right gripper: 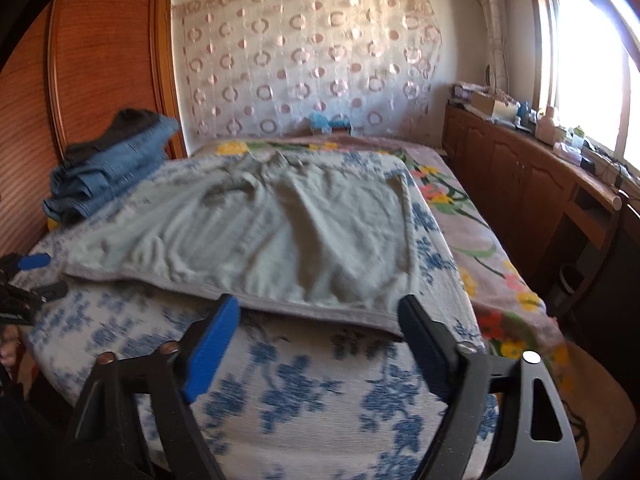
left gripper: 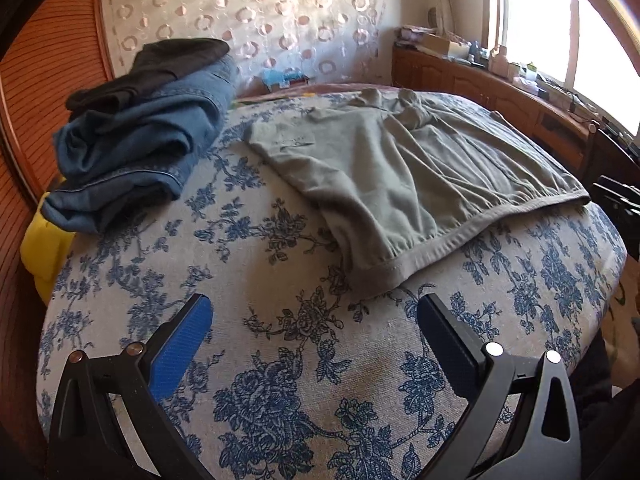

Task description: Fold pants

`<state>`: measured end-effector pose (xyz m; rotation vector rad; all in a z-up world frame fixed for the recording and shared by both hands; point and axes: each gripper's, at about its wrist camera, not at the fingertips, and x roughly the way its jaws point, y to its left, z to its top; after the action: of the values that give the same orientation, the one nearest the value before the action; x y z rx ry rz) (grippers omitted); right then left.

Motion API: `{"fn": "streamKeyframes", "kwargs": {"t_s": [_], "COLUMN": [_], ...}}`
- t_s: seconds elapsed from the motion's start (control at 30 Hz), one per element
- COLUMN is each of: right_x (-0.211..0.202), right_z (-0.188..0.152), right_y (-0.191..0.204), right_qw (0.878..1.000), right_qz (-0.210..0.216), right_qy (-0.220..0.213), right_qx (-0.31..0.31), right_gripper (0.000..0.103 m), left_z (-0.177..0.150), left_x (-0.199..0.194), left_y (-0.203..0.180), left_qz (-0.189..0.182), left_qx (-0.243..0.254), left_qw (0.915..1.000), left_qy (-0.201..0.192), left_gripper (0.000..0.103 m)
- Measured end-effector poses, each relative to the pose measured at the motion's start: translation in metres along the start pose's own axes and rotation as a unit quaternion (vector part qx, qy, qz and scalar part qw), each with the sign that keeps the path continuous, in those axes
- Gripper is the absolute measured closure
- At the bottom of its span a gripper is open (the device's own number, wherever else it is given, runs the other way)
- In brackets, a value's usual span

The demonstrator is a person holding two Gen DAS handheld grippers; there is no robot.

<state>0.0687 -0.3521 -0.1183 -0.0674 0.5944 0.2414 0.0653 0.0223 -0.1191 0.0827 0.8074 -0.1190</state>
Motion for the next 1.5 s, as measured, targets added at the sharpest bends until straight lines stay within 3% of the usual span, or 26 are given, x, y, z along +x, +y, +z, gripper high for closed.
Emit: {"fn": "streamKeyframes", "kwargs": {"t_s": [0.1, 0.3, 0.4, 0.63, 0.83, 0.9, 0.93, 1.07, 1.5], "right_x": [-0.002, -0.018, -0.025, -0.035, -0.047, -0.048, -0.051, -0.061, -0.086], "right_z": [0.008, 0.017, 0.017, 0.014, 0.023, 0.024, 0.024, 0.026, 0.021], "right_y": [-0.007, -0.013, -0.013, -0.005, 0.01, 0.012, 0.011, 0.004, -0.004], "right_qw": [1.0, 0.999, 0.999, 0.998, 0.999, 0.999, 0.999, 0.999, 0.999], "right_qz": [-0.013, -0.027, -0.03, -0.012, 0.003, 0.001, 0.002, 0.013, 0.041], "right_qy": [0.016, 0.031, 0.038, 0.058, 0.049, 0.044, 0.038, 0.015, -0.021], "right_qx": [0.001, 0.014, 0.016, 0.015, 0.011, 0.014, 0.019, 0.035, 0.03], "right_gripper": [0.04, 0.046, 0.05, 0.066, 0.082, 0.092, 0.092, 0.094, 0.095], "left_z": [0.0, 0.003, 0.004, 0.008, 0.012, 0.014, 0.015, 0.019, 0.032], "left_x": [0.001, 0.001, 0.003, 0.007, 0.007, 0.004, 0.003, -0.005, -0.054], "left_y": [0.002, -0.002, -0.001, 0.002, 0.0, 0.0, -0.001, -0.005, 0.009], "left_qz": [-0.016, -0.029, -0.038, -0.032, -0.035, -0.04, -0.042, -0.051, -0.049], "left_qx": [-0.007, 0.001, -0.003, -0.006, -0.005, -0.006, -0.007, -0.003, -0.018], "left_qw": [0.9998, 0.9996, 0.9993, 0.9995, 0.9994, 0.9991, 0.999, 0.9981, 0.9956], "left_qy": [0.005, 0.0, 0.001, 0.001, -0.006, -0.014, -0.017, -0.034, -0.077], "left_gripper": [0.004, 0.017, 0.032, 0.05, 0.064, 0.071, 0.08, 0.093, 0.099]}}
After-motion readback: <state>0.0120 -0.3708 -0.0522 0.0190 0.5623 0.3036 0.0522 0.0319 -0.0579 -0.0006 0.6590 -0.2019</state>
